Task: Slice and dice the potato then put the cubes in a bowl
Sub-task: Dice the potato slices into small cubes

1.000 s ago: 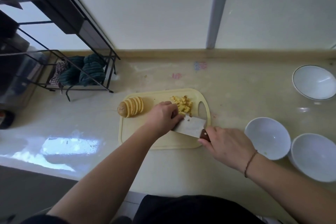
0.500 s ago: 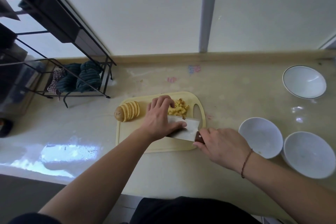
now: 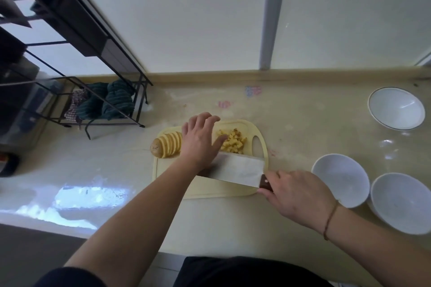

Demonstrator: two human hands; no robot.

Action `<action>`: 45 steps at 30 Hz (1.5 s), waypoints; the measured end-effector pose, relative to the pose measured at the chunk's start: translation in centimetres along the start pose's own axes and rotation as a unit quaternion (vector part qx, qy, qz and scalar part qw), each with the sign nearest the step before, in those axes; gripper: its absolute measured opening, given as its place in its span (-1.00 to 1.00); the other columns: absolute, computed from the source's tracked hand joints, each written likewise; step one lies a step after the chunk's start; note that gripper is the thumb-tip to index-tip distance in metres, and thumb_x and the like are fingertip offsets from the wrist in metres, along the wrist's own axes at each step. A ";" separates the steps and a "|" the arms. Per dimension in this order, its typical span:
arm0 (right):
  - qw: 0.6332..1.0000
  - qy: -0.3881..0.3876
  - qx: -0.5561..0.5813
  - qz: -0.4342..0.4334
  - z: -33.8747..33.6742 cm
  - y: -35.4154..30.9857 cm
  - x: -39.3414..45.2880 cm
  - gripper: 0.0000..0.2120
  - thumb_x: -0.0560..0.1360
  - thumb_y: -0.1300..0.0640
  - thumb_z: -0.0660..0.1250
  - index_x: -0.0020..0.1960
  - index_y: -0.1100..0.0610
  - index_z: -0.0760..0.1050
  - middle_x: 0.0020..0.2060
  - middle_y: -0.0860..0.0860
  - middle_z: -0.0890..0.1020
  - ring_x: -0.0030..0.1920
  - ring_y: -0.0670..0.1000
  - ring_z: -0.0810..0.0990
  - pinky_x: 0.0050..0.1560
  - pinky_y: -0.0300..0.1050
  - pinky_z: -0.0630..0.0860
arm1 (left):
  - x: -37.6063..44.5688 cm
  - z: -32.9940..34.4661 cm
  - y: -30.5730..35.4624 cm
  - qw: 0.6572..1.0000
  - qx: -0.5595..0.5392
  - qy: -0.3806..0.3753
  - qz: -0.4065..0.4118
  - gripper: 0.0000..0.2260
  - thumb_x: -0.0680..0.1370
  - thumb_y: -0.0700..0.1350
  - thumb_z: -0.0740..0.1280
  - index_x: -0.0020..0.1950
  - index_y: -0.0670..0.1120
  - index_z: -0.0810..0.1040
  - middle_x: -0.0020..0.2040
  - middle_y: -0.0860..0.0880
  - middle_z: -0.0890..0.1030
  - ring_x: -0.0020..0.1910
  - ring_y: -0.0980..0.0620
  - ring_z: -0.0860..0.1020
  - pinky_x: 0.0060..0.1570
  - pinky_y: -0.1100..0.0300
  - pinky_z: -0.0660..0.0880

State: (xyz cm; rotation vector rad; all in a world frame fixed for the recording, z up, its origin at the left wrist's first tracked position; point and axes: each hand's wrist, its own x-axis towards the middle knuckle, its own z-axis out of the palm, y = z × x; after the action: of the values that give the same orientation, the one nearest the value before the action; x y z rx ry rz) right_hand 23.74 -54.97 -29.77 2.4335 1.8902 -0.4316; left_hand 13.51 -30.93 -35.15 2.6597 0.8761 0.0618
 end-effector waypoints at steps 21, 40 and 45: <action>0.981 0.012 0.144 0.133 0.9 -2.0 -5.4 -0.41 0.33 -0.40 -0.48 -0.06 -0.17 0.20 -0.25 -0.14 0.48 -0.30 -0.12 0.49 -0.35 -0.21 0.38 | 2.5 -7.0 -7.0 0.940 0.190 -0.284 0.013 -0.59 0.53 0.10 0.44 0.35 0.09 0.49 0.23 0.07 0.53 0.16 0.02 0.49 0.21 0.08 0.47; 0.973 0.018 0.172 0.151 1.5 -2.8 -5.2 -0.33 0.32 -0.45 -0.50 -0.04 -0.14 0.24 -0.22 -0.12 0.53 -0.24 -0.06 0.54 -0.23 -0.13 0.49 | 3.2 -5.7 -6.7 0.947 0.171 -0.264 0.070 -0.80 0.55 0.00 0.43 0.16 0.03 0.62 0.09 0.05 0.57 0.05 -0.02 0.54 0.05 0.08 0.55; 0.970 0.003 0.189 0.155 1.1 -2.9 -5.1 -0.40 0.34 -0.44 -0.44 -0.06 -0.14 0.22 -0.23 -0.13 0.51 -0.23 -0.07 0.53 -0.20 -0.15 0.49 | 3.5 -5.5 -6.9 0.952 0.155 -0.251 0.081 -0.78 0.59 0.03 0.41 0.23 0.05 0.60 0.13 0.07 0.57 0.03 0.02 0.52 0.01 0.11 0.50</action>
State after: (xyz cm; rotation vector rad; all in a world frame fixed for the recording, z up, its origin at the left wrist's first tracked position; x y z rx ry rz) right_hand 19.61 -59.28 -29.21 2.9018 1.4992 -0.8298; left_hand 11.61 -22.00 -32.47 2.8144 0.5308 -0.7356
